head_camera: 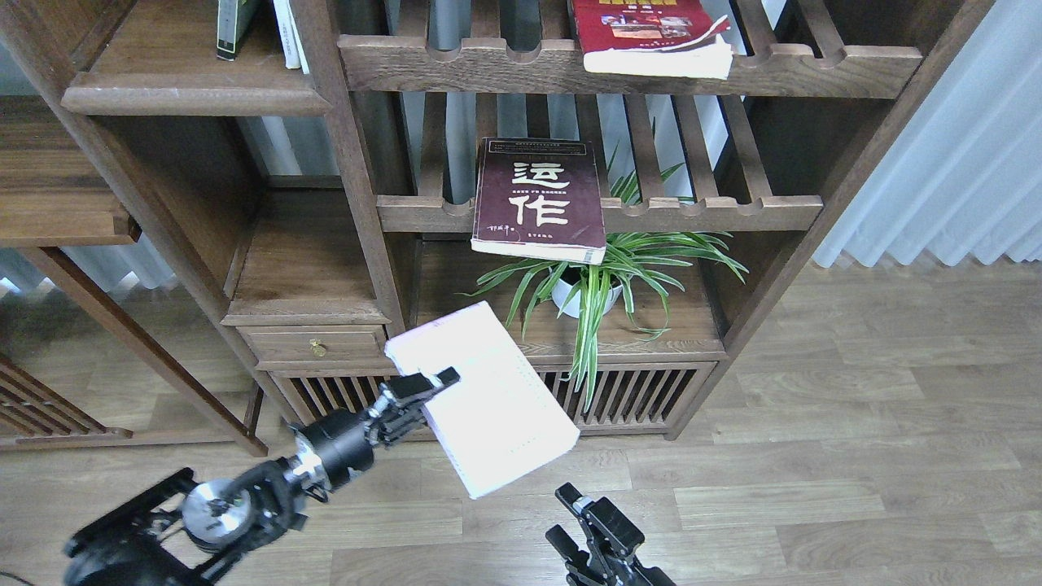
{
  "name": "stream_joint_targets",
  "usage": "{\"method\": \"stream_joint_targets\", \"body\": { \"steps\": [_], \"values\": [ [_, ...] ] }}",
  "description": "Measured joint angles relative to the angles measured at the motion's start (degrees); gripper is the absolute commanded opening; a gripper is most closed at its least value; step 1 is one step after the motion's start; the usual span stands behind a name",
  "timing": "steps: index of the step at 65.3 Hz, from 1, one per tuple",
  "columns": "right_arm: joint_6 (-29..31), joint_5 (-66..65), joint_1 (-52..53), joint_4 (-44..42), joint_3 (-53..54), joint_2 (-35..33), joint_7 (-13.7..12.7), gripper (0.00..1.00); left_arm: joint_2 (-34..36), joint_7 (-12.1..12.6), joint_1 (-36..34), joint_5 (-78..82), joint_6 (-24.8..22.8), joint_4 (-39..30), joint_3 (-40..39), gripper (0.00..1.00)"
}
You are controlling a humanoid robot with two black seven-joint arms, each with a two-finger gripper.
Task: Organize books on shelf
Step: 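Lift the white book with the left gripper onto the upper shelf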
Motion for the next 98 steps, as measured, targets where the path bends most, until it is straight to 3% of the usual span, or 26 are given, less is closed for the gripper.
{"method": "stream_joint_targets", "body": {
  "steps": [17, 42, 59, 75, 98],
  "values": [
    [0.0, 0.01, 2.31, -4.53, 0.24, 0.0, 0.06, 0.99, 11.19, 0.57, -0.58, 4.75, 0.0, -3.36, -9.49, 0.05],
    [0.0, 0.0, 3.18, -7.64, -0.02, 0.0, 0.07, 0.99, 12.96, 4.12, -5.22, 17.49, 0.0, -7.27, -20.95, 0.05],
    [0.0, 0.0, 4.21, -8.28, -0.19, 0.0, 0.07, 0.99, 14.68, 6.96, -13.68, 24.85, 0.0, -7.03, -29.21, 0.05],
    [0.0, 0.29, 4.16, -8.32, -0.05, 0.0, 0.16, 0.99, 15.72, 7.12, -23.19, 41.09, 0.0, -6.2, -36.73, 0.05],
    [0.0, 0.52, 4.15, -8.32, 0.25, 0.0, 0.16, 0.99, 18.66, 7.12, -32.24, 48.2, -0.01, -1.13, -37.81, 0.05]
  ]
}}
